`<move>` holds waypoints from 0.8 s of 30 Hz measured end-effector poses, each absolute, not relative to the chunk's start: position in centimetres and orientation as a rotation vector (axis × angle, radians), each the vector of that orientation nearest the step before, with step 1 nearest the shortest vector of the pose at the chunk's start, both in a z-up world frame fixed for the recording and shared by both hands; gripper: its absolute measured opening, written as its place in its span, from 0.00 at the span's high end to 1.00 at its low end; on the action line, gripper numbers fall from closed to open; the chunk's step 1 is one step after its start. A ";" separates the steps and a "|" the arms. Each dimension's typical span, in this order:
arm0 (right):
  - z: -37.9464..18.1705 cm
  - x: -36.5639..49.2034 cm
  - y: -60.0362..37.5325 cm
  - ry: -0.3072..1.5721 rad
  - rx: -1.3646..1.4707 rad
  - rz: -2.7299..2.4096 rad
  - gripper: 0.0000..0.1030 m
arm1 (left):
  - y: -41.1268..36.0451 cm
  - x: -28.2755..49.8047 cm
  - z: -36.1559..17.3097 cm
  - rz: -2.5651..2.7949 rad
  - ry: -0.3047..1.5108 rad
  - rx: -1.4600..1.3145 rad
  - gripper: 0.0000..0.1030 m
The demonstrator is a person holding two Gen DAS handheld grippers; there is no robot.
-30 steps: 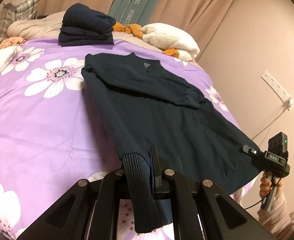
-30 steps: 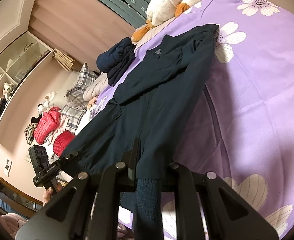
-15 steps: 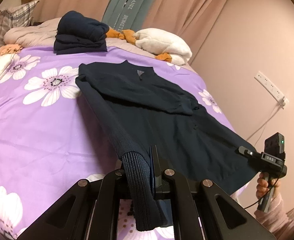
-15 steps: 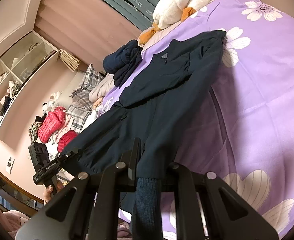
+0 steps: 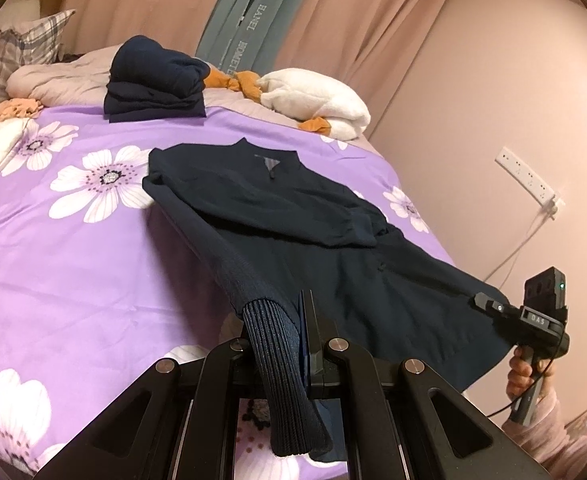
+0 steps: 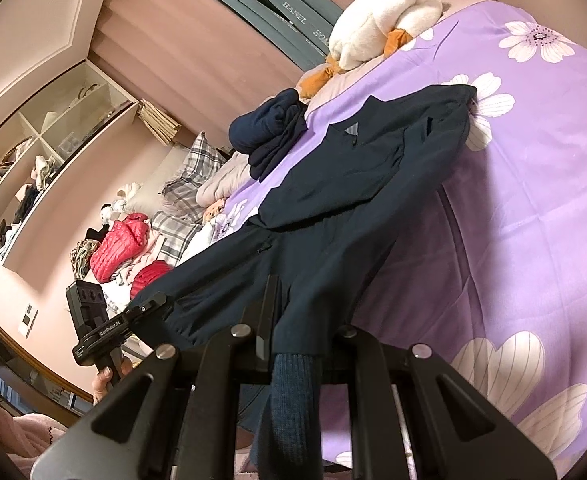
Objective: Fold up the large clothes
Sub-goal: 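Lift the hem with both grippers and carry it toward the collar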
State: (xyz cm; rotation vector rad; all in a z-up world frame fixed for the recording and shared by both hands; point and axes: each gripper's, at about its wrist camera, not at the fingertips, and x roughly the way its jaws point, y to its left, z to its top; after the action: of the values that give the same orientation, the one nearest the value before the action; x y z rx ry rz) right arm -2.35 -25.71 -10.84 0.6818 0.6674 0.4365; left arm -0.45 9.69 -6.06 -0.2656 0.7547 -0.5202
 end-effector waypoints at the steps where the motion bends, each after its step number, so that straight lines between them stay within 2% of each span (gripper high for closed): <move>1: -10.7 -2.5 -25.7 0.665 0.681 0.438 0.88 | 9.7 -0.6 -5.9 -0.521 0.749 -0.267 0.95; 24: -6.8 -5.4 -25.3 0.588 0.655 0.514 0.88 | 10.7 -2.9 -2.4 -0.562 0.689 -0.275 0.95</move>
State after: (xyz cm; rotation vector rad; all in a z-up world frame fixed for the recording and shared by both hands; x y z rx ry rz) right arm -5.42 -25.25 -6.76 0.6545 0.5875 0.5143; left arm -2.89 10.70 -2.41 -0.2746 0.6887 -0.5623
